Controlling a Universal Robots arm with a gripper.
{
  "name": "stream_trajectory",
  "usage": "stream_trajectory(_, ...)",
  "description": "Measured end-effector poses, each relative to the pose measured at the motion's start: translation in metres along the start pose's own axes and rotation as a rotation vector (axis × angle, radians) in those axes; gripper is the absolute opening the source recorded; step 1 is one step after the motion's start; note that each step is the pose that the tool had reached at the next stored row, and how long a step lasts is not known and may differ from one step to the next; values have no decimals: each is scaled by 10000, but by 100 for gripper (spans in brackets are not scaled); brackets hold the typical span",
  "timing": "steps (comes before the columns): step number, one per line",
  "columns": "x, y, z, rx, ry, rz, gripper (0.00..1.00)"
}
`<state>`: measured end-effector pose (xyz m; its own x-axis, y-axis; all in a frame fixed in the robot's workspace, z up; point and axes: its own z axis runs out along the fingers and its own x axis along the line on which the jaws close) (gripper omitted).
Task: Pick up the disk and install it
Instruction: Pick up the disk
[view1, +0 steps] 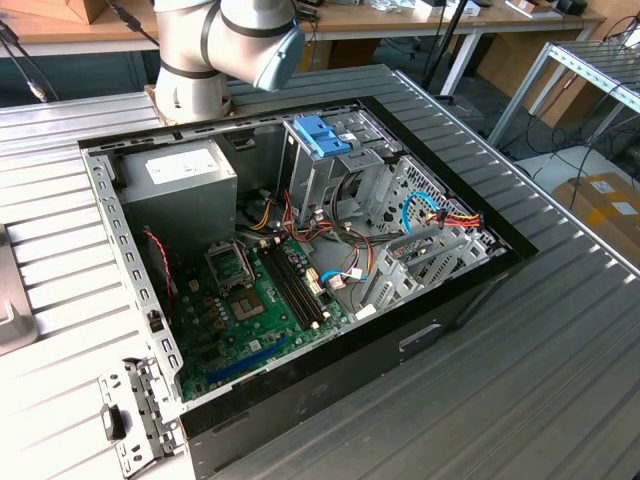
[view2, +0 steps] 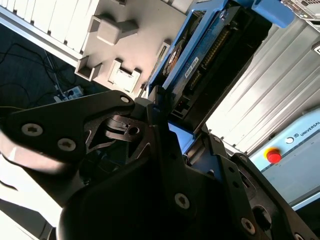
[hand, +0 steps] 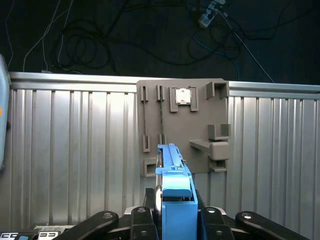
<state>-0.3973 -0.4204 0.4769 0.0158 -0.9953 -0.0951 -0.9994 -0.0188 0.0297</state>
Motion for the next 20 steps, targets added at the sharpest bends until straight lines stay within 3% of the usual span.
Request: stream_trajectory(20,268,-5,-25,0,0,0,37)
